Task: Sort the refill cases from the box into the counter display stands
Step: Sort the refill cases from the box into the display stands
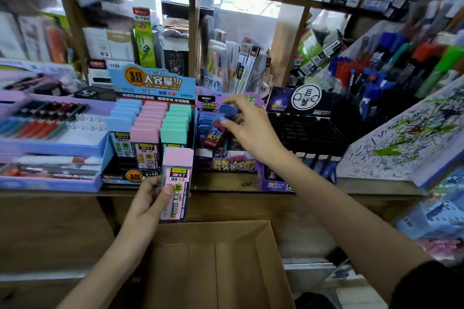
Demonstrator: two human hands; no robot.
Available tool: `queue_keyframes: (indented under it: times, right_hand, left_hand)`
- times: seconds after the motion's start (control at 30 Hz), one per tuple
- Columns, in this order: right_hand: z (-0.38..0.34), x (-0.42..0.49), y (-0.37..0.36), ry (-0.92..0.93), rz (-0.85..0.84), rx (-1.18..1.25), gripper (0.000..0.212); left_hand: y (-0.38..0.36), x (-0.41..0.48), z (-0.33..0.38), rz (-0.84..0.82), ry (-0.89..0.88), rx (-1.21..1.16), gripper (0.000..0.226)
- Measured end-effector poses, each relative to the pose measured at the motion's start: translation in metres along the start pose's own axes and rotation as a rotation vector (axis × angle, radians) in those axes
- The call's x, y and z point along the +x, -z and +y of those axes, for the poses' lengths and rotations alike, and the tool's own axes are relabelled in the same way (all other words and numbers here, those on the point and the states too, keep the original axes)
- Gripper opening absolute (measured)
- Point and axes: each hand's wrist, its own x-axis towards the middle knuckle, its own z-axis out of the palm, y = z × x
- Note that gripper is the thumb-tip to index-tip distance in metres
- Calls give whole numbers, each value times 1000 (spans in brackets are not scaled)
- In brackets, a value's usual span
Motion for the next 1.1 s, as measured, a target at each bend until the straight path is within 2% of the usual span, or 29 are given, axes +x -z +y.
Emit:
queue_keyframes:
  times: [0.23, 0.33, 0.47, 0.57, 0.63, 0.73, 0.87, 1.0, 1.1]
  right_hand:
    - [9, 22, -33, 182, -82, -416, 37]
    - [16, 23, -43, 245, -50, -555, 43]
    - [23, 21, -53, 236, -11, -688, 64]
    - [21, 21, -54, 231, -20, -714, 68]
    - [10, 16, -48, 247, -6, -644, 64]
    - [-9, -4, -41, 248, 27, -412, 45]
    - [-33, -35, -43, -80, -227, 141, 20]
    - [-44, -39, -59, -162, -258, 315, 9]
    - [-52, -34, -67, -197, -282, 395, 11]
  left_hand:
    - [11, -3, -4, 25, -21, 19, 15]
    - [15, -3, -5, 31, -9, 3, 16]
    - [22, -5, -6, 19, -16, 15, 25]
    - [23, -6, -5, 14, -19, 34, 33]
    - [22, -7, -4, 16, -31, 29, 33]
    - [19, -5, -1, 13, -45, 12, 30]
    - [17, -1, 4, 34, -60, 2, 28]
    - [20, -2, 9, 49, -67, -3, 28]
    - [32, -5, 15, 84, -74, 25, 32]
